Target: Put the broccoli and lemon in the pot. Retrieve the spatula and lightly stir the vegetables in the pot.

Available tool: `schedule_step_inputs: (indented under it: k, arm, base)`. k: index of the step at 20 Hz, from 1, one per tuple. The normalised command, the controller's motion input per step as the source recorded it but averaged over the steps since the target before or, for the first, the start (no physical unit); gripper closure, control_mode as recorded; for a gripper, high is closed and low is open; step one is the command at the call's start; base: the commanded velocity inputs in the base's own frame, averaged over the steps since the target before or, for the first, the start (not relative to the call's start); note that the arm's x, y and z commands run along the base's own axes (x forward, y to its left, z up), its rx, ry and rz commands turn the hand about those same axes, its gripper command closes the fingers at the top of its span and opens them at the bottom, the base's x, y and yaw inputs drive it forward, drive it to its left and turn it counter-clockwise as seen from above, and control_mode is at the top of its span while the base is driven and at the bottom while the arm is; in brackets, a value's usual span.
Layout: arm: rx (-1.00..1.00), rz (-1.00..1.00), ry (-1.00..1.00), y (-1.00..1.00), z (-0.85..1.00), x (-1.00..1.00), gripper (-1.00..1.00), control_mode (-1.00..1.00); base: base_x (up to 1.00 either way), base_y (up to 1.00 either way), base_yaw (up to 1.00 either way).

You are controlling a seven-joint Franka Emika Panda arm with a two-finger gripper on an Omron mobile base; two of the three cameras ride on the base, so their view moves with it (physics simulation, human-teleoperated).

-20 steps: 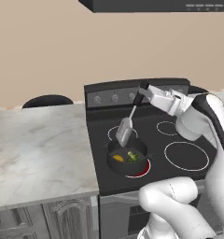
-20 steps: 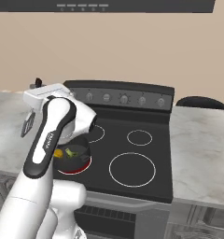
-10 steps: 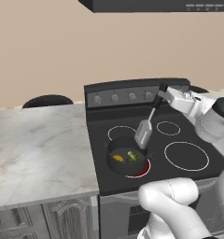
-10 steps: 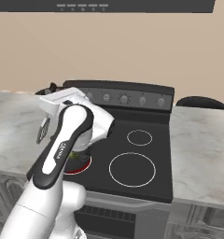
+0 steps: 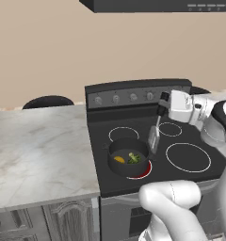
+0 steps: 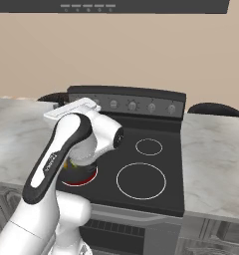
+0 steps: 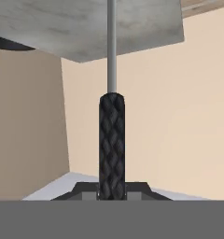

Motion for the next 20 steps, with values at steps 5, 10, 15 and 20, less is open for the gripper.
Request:
schedule_step_inputs:
  k: [5, 10, 15, 20]
  arm:
    - [-0.03, -0.07, 0.06, -0.03, -0.21, 0.06, 1.0, -1.0]
    - [0.02, 0.0, 0.21, 0.0, -0.12, 0.15, 1.0, -1.0]
    - [0.0, 0.0, 0.06, 0.0, -0.18, 0.25, 1.0, -1.0]
    - [0.0, 0.0, 0.0, 0.0, -0.22, 0.28, 1.0, -1.0]
  base:
    - [0.0, 0.0, 0.0]
    - [0.0, 0.0, 0.0]
    - [0.0, 0.0, 0.0]
    - [0.0, 0.0, 0.0]
